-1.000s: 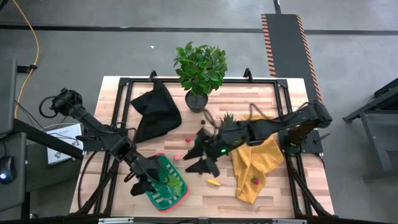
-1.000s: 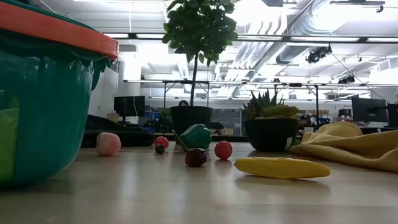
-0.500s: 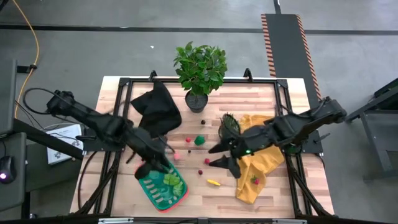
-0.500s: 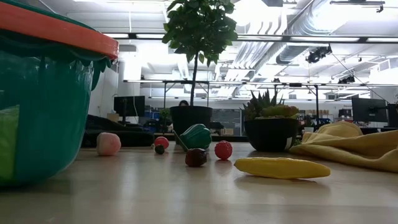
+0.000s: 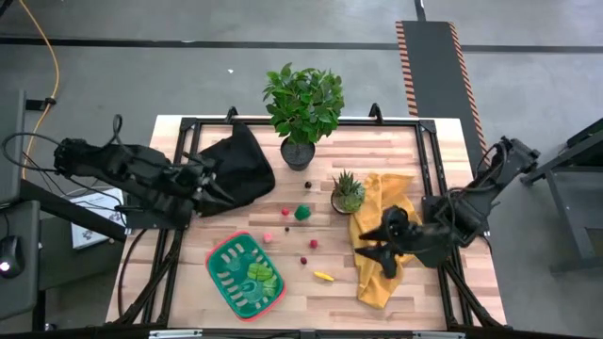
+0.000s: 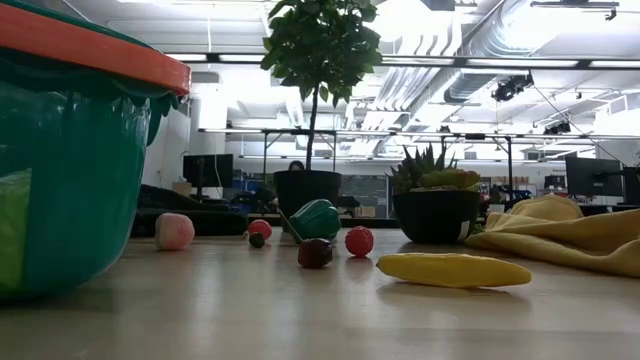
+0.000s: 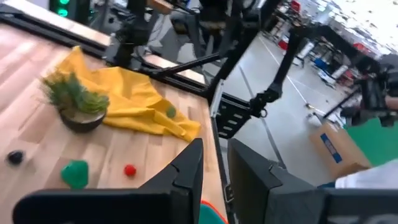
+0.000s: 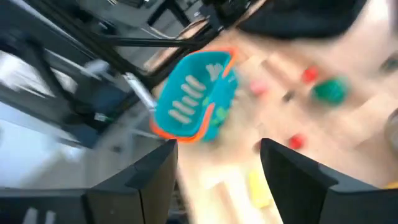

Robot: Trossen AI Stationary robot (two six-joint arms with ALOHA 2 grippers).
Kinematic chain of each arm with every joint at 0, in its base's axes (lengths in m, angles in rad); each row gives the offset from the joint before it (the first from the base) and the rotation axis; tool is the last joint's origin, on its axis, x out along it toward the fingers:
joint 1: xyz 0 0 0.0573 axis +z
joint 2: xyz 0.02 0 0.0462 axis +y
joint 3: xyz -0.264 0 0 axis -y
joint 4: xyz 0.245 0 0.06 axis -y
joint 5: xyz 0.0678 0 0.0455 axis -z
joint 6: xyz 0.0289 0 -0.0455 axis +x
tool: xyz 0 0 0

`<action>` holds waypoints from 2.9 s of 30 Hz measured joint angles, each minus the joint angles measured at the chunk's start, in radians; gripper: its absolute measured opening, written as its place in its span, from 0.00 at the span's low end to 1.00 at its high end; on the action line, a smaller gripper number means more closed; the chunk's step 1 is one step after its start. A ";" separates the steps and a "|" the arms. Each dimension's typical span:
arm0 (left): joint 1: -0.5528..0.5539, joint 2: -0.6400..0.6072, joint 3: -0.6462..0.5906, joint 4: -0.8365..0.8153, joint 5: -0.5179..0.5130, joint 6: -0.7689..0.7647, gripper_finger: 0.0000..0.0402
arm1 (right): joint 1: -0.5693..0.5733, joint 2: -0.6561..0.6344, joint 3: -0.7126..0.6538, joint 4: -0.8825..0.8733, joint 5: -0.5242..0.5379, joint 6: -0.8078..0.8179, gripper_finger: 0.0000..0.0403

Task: Pick and placing Produce into tupperware
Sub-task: Put the red strawberry into the blue basket

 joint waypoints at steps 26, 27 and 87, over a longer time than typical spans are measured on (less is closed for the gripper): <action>0.000 -0.055 -0.001 -0.336 -0.012 -0.017 0.16 | 0.043 0.218 0.023 -0.432 -0.502 0.735 0.55; 0.000 -0.055 -0.001 -0.339 -0.012 -0.014 0.16 | 0.044 0.228 0.024 -0.426 -0.513 0.747 0.55; 0.000 -0.055 -0.001 -0.400 -0.039 0.019 0.16 | -0.029 0.402 -0.267 -0.178 -0.695 0.630 0.59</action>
